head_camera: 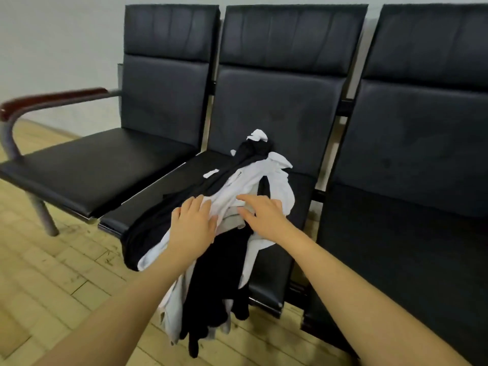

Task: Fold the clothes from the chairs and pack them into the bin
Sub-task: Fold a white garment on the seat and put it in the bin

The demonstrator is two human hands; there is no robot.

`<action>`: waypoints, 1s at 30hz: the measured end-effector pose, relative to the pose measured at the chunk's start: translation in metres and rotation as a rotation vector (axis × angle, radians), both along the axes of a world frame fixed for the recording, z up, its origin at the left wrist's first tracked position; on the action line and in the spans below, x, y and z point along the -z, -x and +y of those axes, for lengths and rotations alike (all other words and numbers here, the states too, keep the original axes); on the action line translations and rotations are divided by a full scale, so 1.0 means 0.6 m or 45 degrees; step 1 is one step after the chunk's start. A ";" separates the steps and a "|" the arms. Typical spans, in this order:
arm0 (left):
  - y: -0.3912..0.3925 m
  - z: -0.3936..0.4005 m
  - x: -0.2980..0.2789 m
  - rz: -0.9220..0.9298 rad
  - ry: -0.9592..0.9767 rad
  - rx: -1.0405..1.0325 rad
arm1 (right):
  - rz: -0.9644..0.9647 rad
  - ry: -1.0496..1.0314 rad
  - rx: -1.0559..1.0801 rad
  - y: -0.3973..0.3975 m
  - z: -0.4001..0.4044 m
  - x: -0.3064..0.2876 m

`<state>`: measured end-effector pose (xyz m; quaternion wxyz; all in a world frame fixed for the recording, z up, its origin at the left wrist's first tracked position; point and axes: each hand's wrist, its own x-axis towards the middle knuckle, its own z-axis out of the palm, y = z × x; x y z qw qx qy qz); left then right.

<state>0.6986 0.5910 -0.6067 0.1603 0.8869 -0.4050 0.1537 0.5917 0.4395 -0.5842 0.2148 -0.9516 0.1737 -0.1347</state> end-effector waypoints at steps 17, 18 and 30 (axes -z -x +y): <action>-0.032 0.031 0.066 0.144 0.249 0.136 | -0.296 -0.086 0.167 -0.067 0.024 0.059; -0.032 0.032 0.060 0.118 0.292 0.161 | -0.332 -0.038 0.177 -0.053 0.014 0.049; 0.005 0.020 0.047 0.179 0.406 0.429 | -0.240 -0.037 -0.043 0.097 -0.002 -0.029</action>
